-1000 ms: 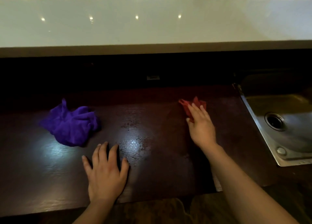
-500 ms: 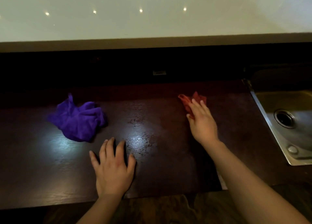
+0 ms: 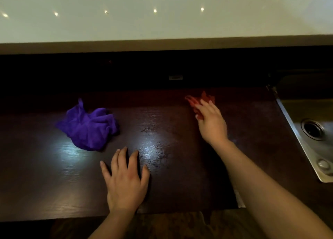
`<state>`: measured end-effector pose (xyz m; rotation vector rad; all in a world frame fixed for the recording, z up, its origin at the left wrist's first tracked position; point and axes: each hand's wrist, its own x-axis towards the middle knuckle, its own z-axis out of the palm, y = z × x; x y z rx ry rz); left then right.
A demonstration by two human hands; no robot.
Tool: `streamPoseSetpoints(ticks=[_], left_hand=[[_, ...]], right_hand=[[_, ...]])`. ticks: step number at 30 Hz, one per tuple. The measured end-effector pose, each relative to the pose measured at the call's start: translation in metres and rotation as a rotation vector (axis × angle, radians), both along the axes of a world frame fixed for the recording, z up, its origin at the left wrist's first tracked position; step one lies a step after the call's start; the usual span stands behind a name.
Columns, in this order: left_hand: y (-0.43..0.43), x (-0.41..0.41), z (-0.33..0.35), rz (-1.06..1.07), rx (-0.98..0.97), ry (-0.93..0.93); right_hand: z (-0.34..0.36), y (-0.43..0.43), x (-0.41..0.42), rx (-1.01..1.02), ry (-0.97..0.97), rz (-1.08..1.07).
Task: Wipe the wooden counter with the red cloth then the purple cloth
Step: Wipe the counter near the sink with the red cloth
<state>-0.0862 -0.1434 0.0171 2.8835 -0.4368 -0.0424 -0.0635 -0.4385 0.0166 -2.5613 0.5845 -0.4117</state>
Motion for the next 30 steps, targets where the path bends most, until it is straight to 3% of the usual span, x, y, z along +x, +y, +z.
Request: streamPoseSetpoints(ticks=[2, 4, 8, 10, 12, 14, 17, 19, 23, 25, 28, 29, 30], left_hand=[[0.000, -0.001, 0.000, 0.006, -0.002, -0.008], [0.000, -0.001, 0.000, 0.007, -0.007, -0.010], [0.001, 0.000, -0.001, 0.005, 0.005, -0.005], [0.002, 0.001, -0.002, 0.001, 0.005, 0.008], [0.002, 0.001, -0.002, -0.002, 0.011, 0.017], [0.002, 0.002, -0.001, -0.004, 0.024, 0.024], [0.001, 0.001, -0.001, -0.002, 0.025, 0.016], [0.001, 0.000, 0.000, 0.001, 0.012, 0.006], [0.001, 0.001, -0.001, 0.004, 0.001, -0.008], [0.000, 0.001, -0.002, 0.004, -0.004, -0.018], [0.001, 0.001, -0.005, 0.005, -0.007, -0.016], [0.002, 0.001, -0.006, 0.004, -0.007, -0.018], [0.002, 0.001, -0.006, 0.003, -0.009, -0.020]], right_hand=[[0.000, 0.019, 0.037, 0.027, 0.000, 0.007], [-0.005, 0.044, 0.048, 0.019, 0.013, 0.168], [-0.018, 0.076, -0.012, -0.074, 0.023, 0.618], [-0.016, 0.060, -0.047, -0.135, 0.046, 0.724], [-0.014, 0.022, -0.056, -0.167, 0.042, 0.599], [-0.004, -0.012, -0.045, -0.090, 0.052, 0.323], [0.004, -0.008, -0.014, -0.023, 0.039, 0.033], [0.002, 0.027, -0.011, -0.021, 0.029, 0.099], [0.001, 0.074, -0.059, -0.065, -0.076, 0.491], [0.011, 0.061, -0.076, 0.185, -0.166, 0.307], [0.028, 0.020, -0.089, 0.873, -0.290, -0.180], [0.032, 0.005, -0.095, 0.931, -0.264, -0.241], [0.036, -0.010, -0.102, 0.854, -0.191, -0.252]])
